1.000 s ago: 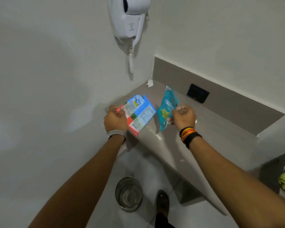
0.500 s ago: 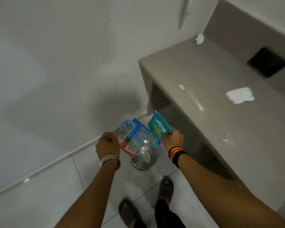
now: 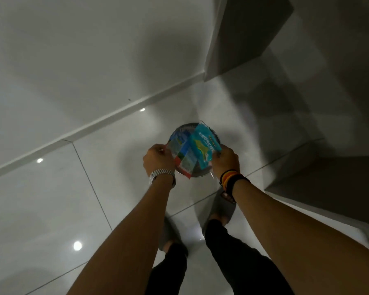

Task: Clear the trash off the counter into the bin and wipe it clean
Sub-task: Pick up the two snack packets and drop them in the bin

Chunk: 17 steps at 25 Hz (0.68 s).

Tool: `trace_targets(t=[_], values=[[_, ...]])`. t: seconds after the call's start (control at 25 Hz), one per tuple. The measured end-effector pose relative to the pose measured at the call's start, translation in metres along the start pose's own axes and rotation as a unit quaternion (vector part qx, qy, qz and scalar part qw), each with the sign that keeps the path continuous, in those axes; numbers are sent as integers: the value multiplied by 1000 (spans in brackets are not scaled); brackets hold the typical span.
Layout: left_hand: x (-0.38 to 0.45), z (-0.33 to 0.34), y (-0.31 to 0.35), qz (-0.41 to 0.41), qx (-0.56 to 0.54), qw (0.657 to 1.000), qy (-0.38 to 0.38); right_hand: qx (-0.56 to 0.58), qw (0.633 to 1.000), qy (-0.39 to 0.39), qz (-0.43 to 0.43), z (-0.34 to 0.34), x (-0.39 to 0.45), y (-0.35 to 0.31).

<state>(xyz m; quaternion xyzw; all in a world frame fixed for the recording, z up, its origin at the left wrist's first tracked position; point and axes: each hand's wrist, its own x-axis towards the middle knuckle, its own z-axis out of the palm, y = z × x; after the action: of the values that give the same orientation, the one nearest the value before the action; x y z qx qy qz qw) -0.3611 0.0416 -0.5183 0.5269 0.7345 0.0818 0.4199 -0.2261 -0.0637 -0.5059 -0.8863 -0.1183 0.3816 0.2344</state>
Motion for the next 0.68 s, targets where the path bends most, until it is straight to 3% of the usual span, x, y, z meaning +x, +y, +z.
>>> trace_targets(t=[0.12,0.24,0.4,0.52,0.68], values=[[10,10,-5,54,38,998,4,-55,997,-59,-14,13,12,4],[-5,-17,0,204,136,969,-11,-165,975,-18,-148,-2,-20,-11],[-42,-83,58,436,271,858,11,-281,900,77,-325,-49,-80,-64],[-86,-152,127,521,304,797,32,-338,864,137,-348,-92,-146,-122],[-152,-239,211,581,297,756,47,-313,872,202,-316,-153,-228,-192]])
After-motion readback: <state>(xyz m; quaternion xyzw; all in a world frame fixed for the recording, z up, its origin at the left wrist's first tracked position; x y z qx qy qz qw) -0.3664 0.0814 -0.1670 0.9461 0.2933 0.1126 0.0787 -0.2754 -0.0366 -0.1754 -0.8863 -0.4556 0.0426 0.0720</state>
